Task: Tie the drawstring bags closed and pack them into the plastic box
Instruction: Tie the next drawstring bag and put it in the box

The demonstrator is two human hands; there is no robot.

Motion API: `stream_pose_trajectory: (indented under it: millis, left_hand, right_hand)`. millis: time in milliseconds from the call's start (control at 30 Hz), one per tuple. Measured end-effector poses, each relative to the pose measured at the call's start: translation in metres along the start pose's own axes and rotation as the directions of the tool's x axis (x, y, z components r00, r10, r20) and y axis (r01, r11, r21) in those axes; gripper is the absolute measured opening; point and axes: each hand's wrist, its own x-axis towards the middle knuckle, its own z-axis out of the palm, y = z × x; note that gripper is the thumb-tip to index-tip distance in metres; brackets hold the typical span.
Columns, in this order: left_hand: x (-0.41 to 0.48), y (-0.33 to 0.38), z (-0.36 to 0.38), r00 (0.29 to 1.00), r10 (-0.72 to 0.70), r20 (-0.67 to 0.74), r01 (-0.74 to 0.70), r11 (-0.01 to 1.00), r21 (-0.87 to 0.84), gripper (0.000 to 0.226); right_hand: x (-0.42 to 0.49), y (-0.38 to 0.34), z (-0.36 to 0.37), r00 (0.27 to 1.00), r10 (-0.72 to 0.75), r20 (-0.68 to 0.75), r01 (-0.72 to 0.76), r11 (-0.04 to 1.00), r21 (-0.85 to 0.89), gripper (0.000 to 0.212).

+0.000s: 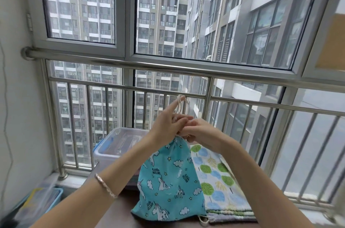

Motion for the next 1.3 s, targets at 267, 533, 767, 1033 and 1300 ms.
stream_pose_trajectory:
  millis: [267, 533, 767, 1033, 1300]
  left_hand:
    - [0.006, 0.000, 0.002, 0.982, -0.119, 0.144, 0.124, 0.992, -0.026, 0.050]
    - [0.003, -0.008, 0.004, 0.977, -0.198, 0.083, 0.175, 0.958, 0.227, 0.092]
    - [-0.003, -0.013, -0.028, 0.639, -0.694, 0.330, 0.768, 0.592, -0.243, 0.022]
    - [-0.009, -0.013, -0.071, 0.755, -0.656, -0.002, 0.641, 0.736, 0.217, 0.027]
    - [-0.011, 0.012, -0.049, 0.877, -0.412, 0.247, 0.313, 0.880, 0.356, 0.032]
  right_hand:
    - [-0.014, -0.003, 0.000, 0.987, -0.117, -0.109, 0.120, 0.993, 0.016, 0.024]
    - [-0.014, 0.005, 0.001, 0.939, -0.072, -0.337, 0.122, 0.984, 0.130, 0.032]
    - [-0.011, 0.004, -0.008, 0.944, 0.324, -0.063, -0.169, 0.639, 0.750, 0.020]
    - [-0.005, 0.010, -0.008, 0.940, 0.306, -0.150, -0.151, 0.769, 0.621, 0.027]
    - [0.000, -0.019, 0.003, 0.989, 0.083, -0.123, -0.047, 0.962, 0.270, 0.026]
